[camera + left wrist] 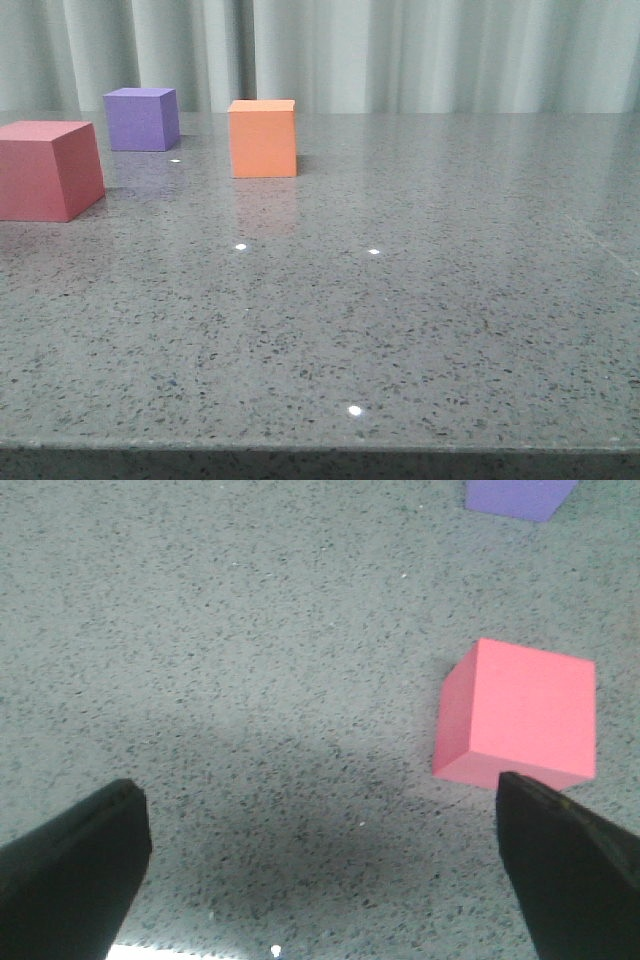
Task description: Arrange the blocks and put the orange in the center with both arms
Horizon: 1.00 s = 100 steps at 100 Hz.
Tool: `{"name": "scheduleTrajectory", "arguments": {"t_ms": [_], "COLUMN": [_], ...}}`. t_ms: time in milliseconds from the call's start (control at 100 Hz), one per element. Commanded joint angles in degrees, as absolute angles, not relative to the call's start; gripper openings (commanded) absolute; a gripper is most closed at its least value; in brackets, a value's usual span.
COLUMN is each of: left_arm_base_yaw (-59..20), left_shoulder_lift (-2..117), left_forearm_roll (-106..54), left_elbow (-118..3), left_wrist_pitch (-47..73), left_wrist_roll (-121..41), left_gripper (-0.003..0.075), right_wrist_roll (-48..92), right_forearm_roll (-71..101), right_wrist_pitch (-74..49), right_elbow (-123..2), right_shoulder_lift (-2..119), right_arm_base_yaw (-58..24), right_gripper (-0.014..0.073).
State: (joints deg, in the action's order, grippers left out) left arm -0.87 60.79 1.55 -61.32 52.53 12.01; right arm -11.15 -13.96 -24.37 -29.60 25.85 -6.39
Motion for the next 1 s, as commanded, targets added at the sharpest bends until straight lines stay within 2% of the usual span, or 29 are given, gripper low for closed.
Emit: {"name": "scheduleTrajectory", "arguments": {"t_ms": [0,300,600,820,990], "left_arm_base_yaw": [-2.39,-15.77,-30.27,-34.22,-35.59], "left_shoulder_lift": [60.80,72.06,91.67,103.69,109.40], "left_forearm_roll": [0.00,-0.95,15.79,16.66,16.66], "left_elbow": [-63.82,-74.94,-96.46,-111.75,-117.90], "left_wrist_pitch": [47.96,44.97,50.02,56.05,57.34], "left_wrist_roll": [11.93,15.28,27.93,28.60,29.14], "left_gripper": [0.0655,0.0646,0.0639,0.0639,0.0639], "right_wrist_roll": [-11.04,-11.04,-11.04,-11.04,-11.04], "right_forearm_roll": [-15.20,-15.20,-15.20,-15.20,-15.20], "right_wrist_pitch": [-19.82,-19.82,-19.82,-19.82,-19.82], "right_elbow": [-30.98,-30.98,-30.98,-30.98,-30.98], "right_shoulder_lift": [26.00,26.00,26.00,26.00,26.00], "right_arm_base_yaw": [-6.01,-6.01,-6.01,-6.01,-6.01], "right_gripper": [-0.0111,-0.0111,-0.0111,-0.0111,-0.0111]}}
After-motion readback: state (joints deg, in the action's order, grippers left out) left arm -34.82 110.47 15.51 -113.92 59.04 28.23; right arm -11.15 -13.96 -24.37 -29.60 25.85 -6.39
